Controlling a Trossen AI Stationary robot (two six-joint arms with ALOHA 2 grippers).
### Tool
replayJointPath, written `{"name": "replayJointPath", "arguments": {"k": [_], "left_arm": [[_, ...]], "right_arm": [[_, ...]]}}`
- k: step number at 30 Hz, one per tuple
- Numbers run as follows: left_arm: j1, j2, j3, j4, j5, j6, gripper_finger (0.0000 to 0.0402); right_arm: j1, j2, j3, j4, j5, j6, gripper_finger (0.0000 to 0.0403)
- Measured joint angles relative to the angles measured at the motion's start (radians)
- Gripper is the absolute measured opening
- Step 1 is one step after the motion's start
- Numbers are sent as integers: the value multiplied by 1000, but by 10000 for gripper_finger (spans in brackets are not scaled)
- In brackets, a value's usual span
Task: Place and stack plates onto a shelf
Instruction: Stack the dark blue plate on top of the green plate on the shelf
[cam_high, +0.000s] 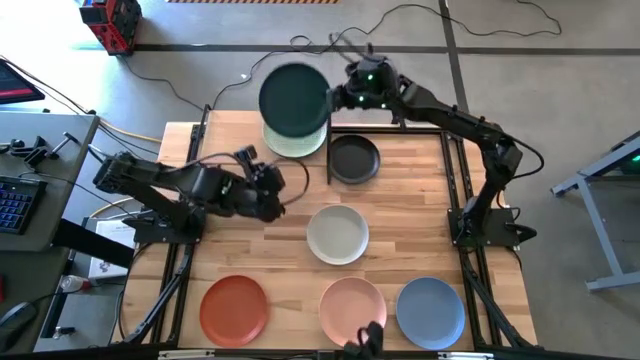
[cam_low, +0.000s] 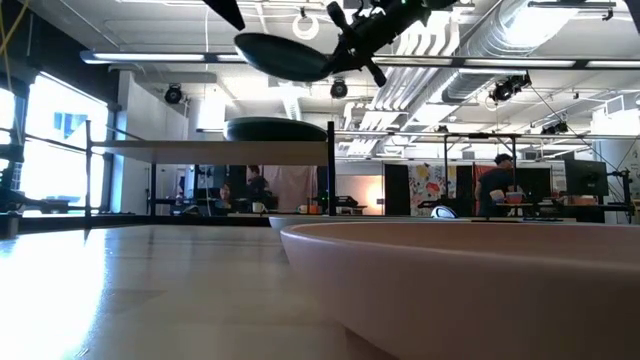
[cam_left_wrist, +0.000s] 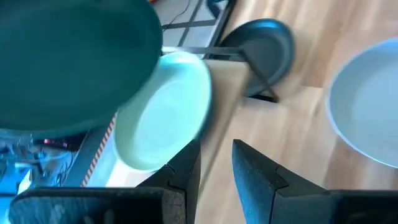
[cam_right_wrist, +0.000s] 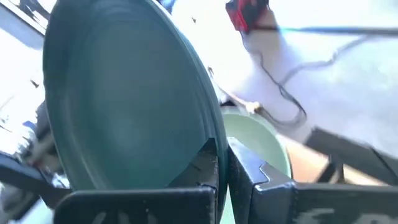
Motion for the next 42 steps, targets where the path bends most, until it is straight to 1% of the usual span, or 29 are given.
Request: {"name": "replayJointPath", "arguments": {"k": [5,9,12,16,19,25,30,31,34,38,42], "left_arm": [[66,-51,0,-16,-3,0,81],[110,-82,0,-19,-3,0,81],[141,-96,0,-20,-2,0,80],[177,-110,0,-21,-2,0,81],[205,-109,0,-22,-1,0,81],[248,-107,0,-22,4,1,80],[275,-111,0,-23,4,1,79],[280,-113,0,-24,4,1,78],[296,-115,0,-35,4,0,78],[316,-121,0,-59,4,-19,78],[334,-120,0,-75,30,-26,78]], "right_arm": [[-70,0,0,150,-52,10,0],[-132,0,0,233,-134,59,0],[-172,0,20,230,-163,58,0],[-201,22,107,221,-194,7,0],[-204,64,218,139,-199,-52,0],[-204,191,474,-158,-198,-162,0],[-203,305,634,-372,-202,-192,0],[-203,317,639,-391,-212,-191,0],[-203,321,584,-401,-274,-155,0],[-195,323,526,-422,-276,-140,0],[-175,323,482,-422,-277,-123,0]]}}
